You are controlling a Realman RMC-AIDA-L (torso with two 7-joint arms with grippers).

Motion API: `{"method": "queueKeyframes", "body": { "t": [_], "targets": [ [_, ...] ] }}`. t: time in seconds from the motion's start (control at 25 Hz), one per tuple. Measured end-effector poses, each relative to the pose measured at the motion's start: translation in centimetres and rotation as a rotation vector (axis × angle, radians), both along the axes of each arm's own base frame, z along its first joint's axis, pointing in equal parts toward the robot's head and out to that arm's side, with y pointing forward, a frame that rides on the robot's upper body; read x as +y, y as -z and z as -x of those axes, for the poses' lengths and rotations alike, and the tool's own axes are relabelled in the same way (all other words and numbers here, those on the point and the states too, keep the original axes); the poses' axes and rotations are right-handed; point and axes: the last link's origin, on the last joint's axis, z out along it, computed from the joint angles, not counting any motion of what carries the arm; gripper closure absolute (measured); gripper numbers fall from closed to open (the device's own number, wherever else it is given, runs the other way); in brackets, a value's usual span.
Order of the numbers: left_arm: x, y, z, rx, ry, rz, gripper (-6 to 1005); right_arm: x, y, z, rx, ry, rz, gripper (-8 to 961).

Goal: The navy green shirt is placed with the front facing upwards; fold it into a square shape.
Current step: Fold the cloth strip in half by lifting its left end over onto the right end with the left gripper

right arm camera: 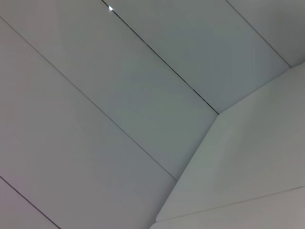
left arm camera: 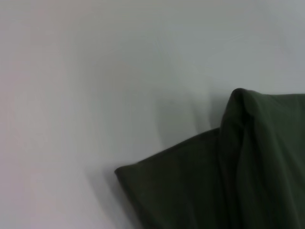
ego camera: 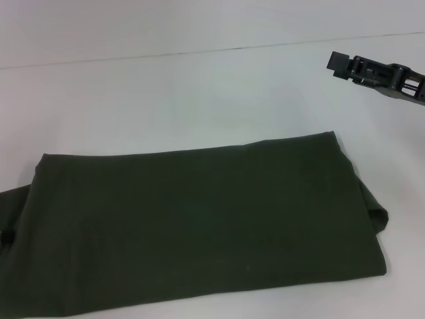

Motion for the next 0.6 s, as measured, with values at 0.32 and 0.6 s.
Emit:
{"method": "queueKeyframes", "body": {
  "t": [0.32, 0.6],
  "targets": [
    [0.17, 0.39, -0.4, -0.017, 0.014, 0.012, 106, -0.04, 0.0, -0.04, 0.0, 0.001, 0.0, 68],
    [0.39, 0.8, -0.63, -0.023, 0.022, 0.022, 106, -0.1, 0.04, -0.1, 0.0, 0.002, 0.002, 68]
  ]
}}
